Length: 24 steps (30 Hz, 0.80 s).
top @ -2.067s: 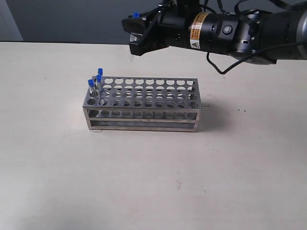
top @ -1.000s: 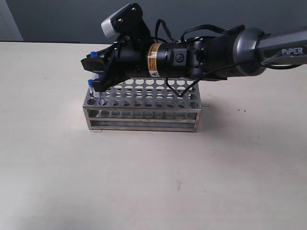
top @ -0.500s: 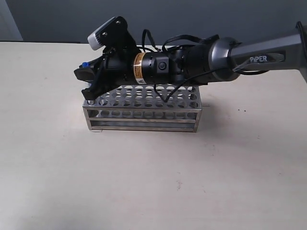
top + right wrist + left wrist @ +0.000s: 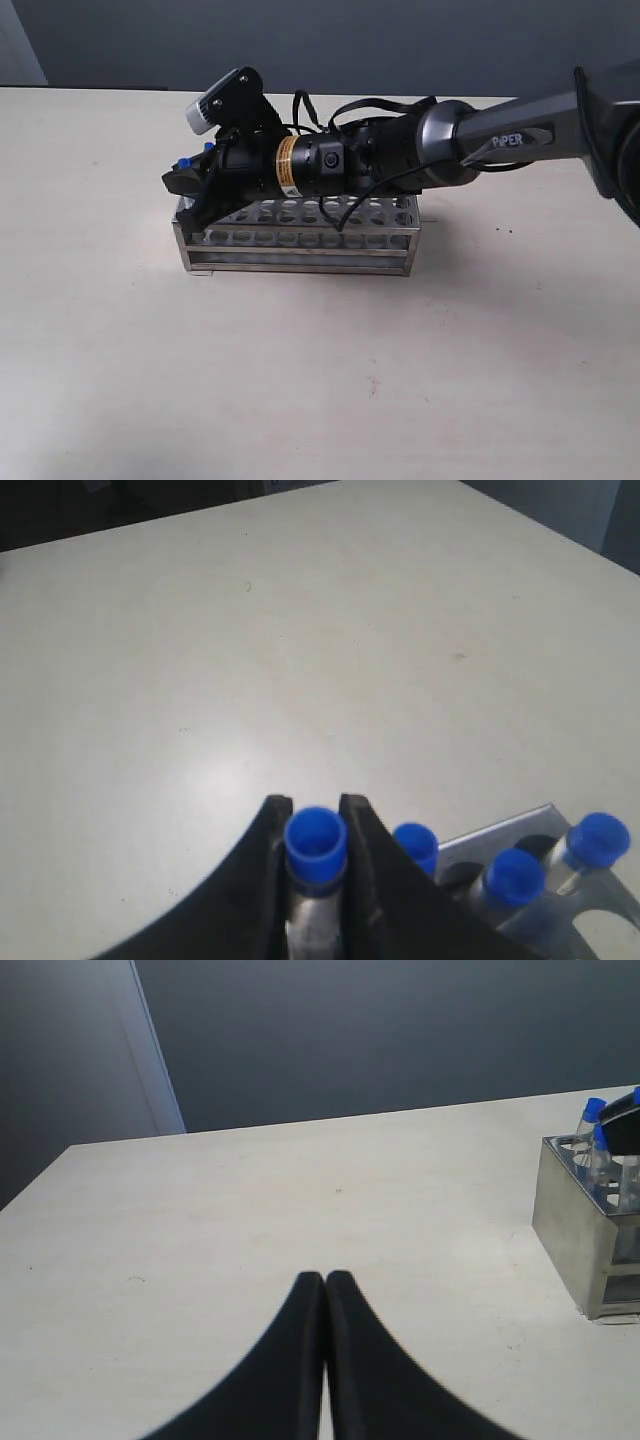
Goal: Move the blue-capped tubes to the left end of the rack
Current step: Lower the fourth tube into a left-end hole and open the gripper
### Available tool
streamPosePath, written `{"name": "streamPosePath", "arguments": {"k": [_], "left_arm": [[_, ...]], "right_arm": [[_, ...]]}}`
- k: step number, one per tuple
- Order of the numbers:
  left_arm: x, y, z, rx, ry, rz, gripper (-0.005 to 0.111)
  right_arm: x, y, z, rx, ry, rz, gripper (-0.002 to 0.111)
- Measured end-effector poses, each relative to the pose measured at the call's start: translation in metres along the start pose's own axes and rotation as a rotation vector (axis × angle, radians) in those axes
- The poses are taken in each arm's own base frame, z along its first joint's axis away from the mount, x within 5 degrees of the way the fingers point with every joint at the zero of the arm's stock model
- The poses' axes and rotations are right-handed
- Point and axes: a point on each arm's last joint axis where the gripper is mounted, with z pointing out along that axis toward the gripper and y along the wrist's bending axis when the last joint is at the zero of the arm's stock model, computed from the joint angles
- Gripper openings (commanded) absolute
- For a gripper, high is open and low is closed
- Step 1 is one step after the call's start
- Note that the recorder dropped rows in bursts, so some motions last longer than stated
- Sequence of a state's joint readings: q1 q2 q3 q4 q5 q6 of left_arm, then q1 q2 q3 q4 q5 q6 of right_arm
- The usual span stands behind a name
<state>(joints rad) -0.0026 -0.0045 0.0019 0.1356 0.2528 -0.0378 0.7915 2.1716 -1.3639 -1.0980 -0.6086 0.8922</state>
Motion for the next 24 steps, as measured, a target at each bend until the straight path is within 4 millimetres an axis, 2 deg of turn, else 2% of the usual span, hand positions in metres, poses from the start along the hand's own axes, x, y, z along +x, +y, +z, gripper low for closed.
{"name": "streamPosePath", "arguments": {"k": [6, 8, 10, 20, 24], "left_arm": [[0.0000, 0.0000, 0.0000, 0.000, 0.000, 0.000, 0.000], [0.0000, 0.0000, 0.0000, 0.000, 0.000, 0.000, 0.000], [0.0000, 0.0000, 0.0000, 0.000, 0.000, 0.000, 0.000], [0.0000, 0.0000, 0.0000, 0.000, 0.000, 0.000, 0.000], [0.0000, 0.0000, 0.0000, 0.000, 0.000, 0.000, 0.000]], "right_arm": [[0.0045, -0.0003, 0.0020, -0.004, 0.007, 0.006, 0.001], [0.0045, -0.0003, 0.0020, -0.004, 0.007, 0.006, 0.020], [0.0052, 0.0002, 0.0020, -0.011, 0.015, -0.009, 0.027], [0.0066, 0.0011, 0.0020, -0.021, 0.030, -0.029, 0.027], [-0.0030, 0.0020, -0.0025, -0.012, 0.017, -0.045, 0.027]]}}
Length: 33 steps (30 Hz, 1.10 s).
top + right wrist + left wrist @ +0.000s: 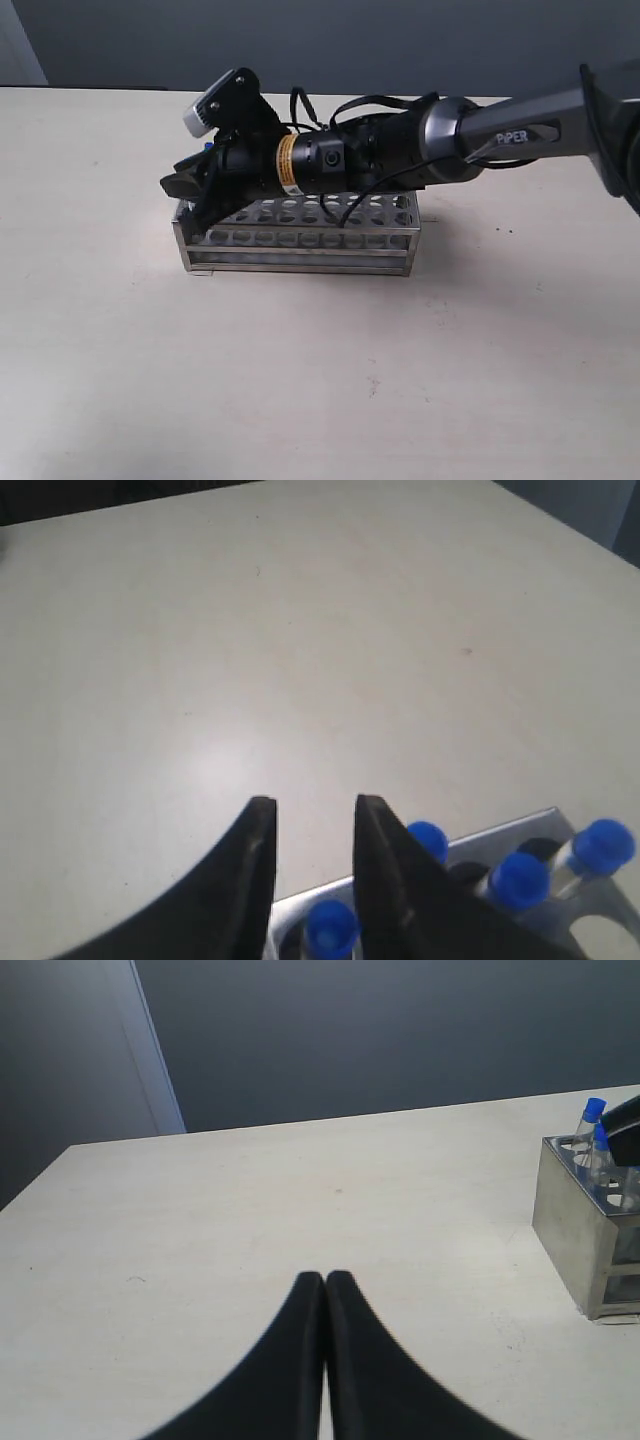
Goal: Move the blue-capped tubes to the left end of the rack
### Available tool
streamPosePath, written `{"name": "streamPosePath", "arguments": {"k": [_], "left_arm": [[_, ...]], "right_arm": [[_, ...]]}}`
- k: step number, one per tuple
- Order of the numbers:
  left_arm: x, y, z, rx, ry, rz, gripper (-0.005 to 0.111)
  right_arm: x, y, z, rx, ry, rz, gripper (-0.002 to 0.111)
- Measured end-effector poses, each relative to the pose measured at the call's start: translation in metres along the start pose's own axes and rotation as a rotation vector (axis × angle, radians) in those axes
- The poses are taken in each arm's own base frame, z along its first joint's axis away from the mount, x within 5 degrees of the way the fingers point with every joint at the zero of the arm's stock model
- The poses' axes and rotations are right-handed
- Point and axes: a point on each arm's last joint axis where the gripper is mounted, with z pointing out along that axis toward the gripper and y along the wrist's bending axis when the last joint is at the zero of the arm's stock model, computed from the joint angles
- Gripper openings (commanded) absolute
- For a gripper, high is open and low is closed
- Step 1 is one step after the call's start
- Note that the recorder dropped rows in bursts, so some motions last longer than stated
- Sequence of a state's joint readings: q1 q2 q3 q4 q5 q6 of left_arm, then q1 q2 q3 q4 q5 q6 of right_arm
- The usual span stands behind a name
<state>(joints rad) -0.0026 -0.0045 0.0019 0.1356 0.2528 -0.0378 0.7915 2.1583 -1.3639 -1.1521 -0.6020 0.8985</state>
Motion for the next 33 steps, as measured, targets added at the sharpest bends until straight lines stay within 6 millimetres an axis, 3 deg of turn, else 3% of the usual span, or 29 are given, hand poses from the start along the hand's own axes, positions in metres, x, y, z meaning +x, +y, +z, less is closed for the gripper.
{"name": "streamPosePath", "arguments": {"k": [5, 9, 10, 16, 20, 24, 29, 33], "left_arm": [[0.000, 0.000, 0.000, 0.000, 0.000, 0.000, 0.000], [0.000, 0.000, 0.000, 0.000, 0.000, 0.000, 0.000], [0.000, 0.000, 0.000, 0.000, 0.000, 0.000, 0.000], [0.000, 0.000, 0.000, 0.000, 0.000, 0.000, 0.000], [0.000, 0.000, 0.000, 0.000, 0.000, 0.000, 0.000], [0.000, 0.000, 0.000, 0.000, 0.000, 0.000, 0.000], [0.000, 0.000, 0.000, 0.000, 0.000, 0.000, 0.000], [0.000, 0.000, 0.000, 0.000, 0.000, 0.000, 0.000]], "right_arm": [[-0.031, 0.000, -0.017, 0.062, -0.032, -0.039, 0.025], [-0.056, -0.001, -0.035, 0.143, -0.045, -0.073, 0.005], [-0.065, -0.003, -0.042, 0.169, -0.054, -0.081, -0.001], [-0.086, -0.022, -0.097, 0.291, -0.102, -0.041, -0.001], [-0.079, -0.029, -0.148, 0.393, -0.088, 0.008, -0.001], [-0.062, -0.023, -0.201, 0.492, -0.072, 0.062, -0.001], [-0.048, 0.004, -0.259, 0.591, -0.119, 0.121, -0.001], [-0.041, 0.031, -0.290, 0.660, -0.158, 0.154, -0.001]]}}
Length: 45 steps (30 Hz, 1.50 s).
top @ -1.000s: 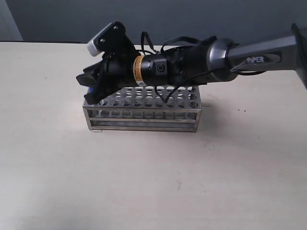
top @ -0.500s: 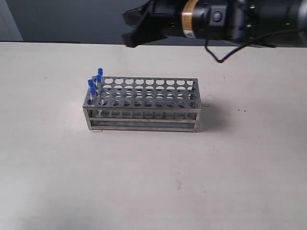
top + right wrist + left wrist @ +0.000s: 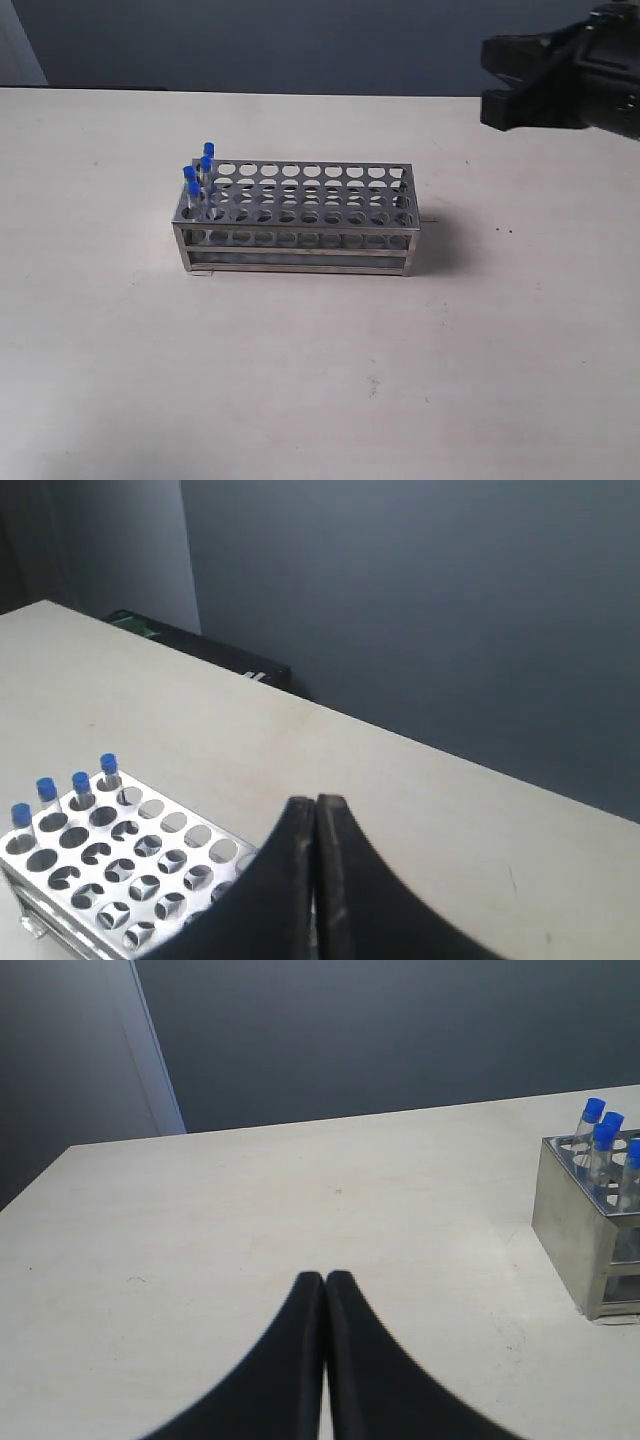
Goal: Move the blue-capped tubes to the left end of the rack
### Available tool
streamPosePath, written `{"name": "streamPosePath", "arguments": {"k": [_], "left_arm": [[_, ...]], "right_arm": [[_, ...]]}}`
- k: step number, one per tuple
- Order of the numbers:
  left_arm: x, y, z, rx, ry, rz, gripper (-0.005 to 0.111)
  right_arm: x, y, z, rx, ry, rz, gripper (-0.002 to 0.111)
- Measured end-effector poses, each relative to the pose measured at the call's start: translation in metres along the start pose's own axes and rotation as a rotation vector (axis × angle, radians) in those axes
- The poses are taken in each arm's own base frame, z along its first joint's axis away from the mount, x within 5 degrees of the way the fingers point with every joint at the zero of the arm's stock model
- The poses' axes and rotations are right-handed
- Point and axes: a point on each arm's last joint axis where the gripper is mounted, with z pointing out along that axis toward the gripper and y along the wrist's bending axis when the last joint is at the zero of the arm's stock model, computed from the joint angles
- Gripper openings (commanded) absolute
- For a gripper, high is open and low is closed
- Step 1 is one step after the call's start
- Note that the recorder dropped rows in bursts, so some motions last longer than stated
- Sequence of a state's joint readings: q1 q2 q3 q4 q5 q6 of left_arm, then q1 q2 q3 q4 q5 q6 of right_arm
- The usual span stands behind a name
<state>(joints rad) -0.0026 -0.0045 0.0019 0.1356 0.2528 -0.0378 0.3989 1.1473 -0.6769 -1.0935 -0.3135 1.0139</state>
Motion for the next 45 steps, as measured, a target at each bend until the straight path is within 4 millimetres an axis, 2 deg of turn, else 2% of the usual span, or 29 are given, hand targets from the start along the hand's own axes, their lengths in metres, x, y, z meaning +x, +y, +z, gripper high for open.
{"name": "streamPosePath", "arguments": {"k": [7, 11, 16, 24, 28, 33, 45], "left_arm": [[0.000, 0.000, 0.000, 0.000, 0.000, 0.000, 0.000], [0.000, 0.000, 0.000, 0.000, 0.000, 0.000, 0.000], [0.000, 0.000, 0.000, 0.000, 0.000, 0.000, 0.000], [0.000, 0.000, 0.000, 0.000, 0.000, 0.000, 0.000], [0.000, 0.000, 0.000, -0.001, 0.000, 0.002, 0.000], [0.000, 0.000, 0.000, -0.001, 0.000, 0.002, 0.000], [0.000, 0.000, 0.000, -0.002, 0.000, 0.006, 0.000]], "right_arm": [[0.007, 0.002, -0.056, 0.156, -0.039, 0.070, -0.001], [0.002, 0.002, -0.076, 0.209, -0.091, 0.073, -0.001], [-0.003, 0.004, -0.088, 0.220, -0.136, 0.066, -0.001], [-0.003, 0.004, -0.096, 0.252, -0.149, 0.065, -0.001], [0.007, -0.001, -0.116, 0.338, -0.182, 0.086, -0.001], [0.031, -0.004, -0.143, 0.448, -0.256, 0.098, -0.001], [0.076, 0.001, -0.149, 0.487, -0.230, 0.141, -0.001]]}}
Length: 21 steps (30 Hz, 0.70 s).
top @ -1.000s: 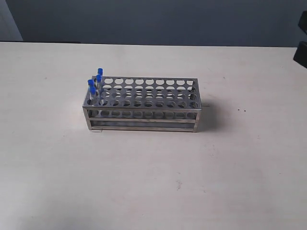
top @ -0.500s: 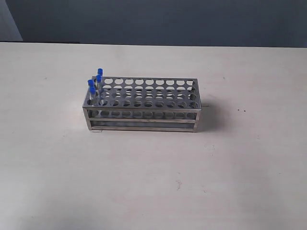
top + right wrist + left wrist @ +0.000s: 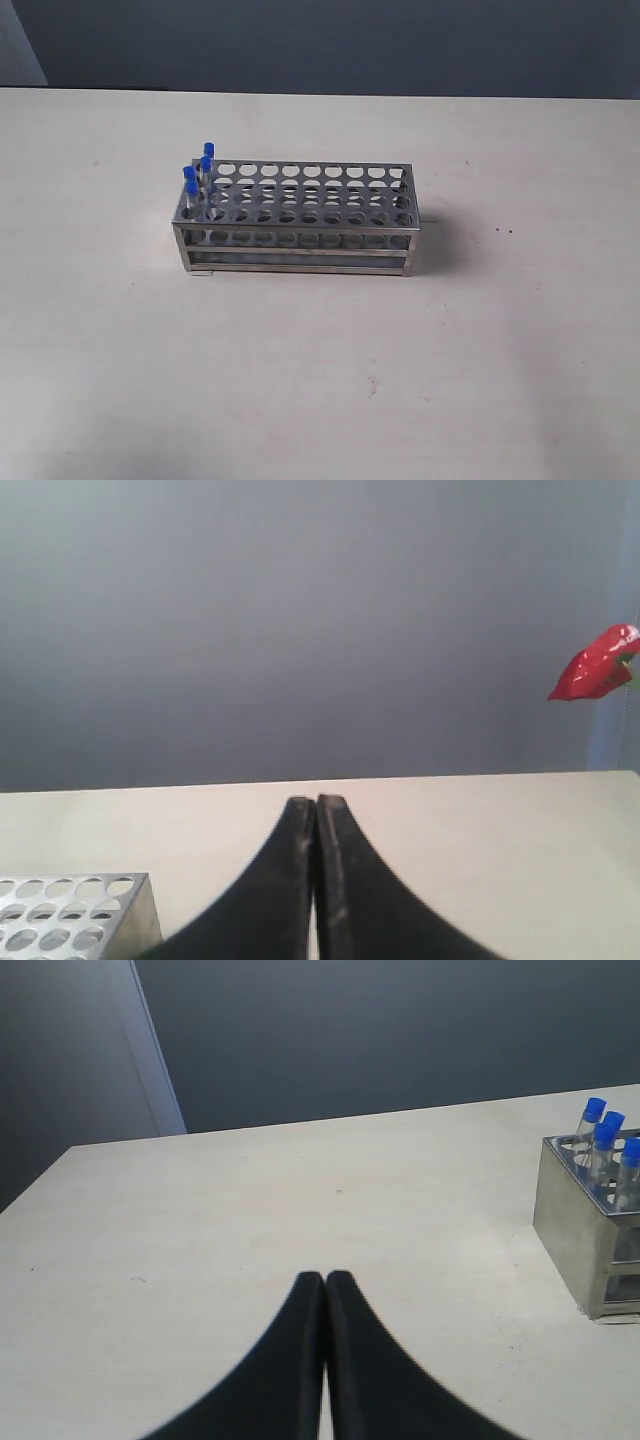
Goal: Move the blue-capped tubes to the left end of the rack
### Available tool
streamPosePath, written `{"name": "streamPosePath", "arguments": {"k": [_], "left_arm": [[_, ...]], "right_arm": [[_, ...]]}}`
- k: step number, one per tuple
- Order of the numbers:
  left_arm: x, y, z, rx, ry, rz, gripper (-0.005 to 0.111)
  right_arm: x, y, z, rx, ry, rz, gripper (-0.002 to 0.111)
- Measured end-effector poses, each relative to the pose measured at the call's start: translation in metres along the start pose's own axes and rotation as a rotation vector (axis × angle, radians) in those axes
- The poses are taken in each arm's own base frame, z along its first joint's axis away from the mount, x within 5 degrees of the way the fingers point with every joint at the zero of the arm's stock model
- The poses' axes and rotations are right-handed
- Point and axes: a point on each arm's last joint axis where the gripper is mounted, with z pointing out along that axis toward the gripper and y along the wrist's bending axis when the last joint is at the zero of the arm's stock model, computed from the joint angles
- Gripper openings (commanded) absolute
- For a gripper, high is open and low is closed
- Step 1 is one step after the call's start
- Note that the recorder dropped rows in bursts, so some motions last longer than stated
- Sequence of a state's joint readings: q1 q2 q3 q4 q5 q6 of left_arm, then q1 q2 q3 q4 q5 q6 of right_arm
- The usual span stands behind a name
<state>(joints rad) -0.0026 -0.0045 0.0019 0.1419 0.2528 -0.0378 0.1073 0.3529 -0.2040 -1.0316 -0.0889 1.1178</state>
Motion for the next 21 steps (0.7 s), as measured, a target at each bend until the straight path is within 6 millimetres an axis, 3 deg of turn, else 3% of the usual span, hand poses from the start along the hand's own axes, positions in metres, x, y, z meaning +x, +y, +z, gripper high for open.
{"name": "streamPosePath", "arguments": {"k": [4, 12, 17, 21], "left_arm": [[0.000, 0.000, 0.000, -0.004, 0.000, 0.014, 0.000], [0.000, 0.000, 0.000, -0.004, 0.000, 0.014, 0.000], [0.000, 0.000, 0.000, -0.005, 0.000, 0.020, 0.000], [0.000, 0.000, 0.000, -0.005, 0.000, 0.020, 0.000]], "right_arm": [[0.013, -0.008, -0.007, 0.080, 0.024, 0.068, -0.001], [0.023, -0.012, -0.012, 0.125, 0.123, -0.046, -0.001], [0.045, -0.012, -0.020, 0.111, 0.172, -0.076, -0.001], [0.051, -0.012, -0.023, 0.110, 0.188, -0.078, -0.001]]}}
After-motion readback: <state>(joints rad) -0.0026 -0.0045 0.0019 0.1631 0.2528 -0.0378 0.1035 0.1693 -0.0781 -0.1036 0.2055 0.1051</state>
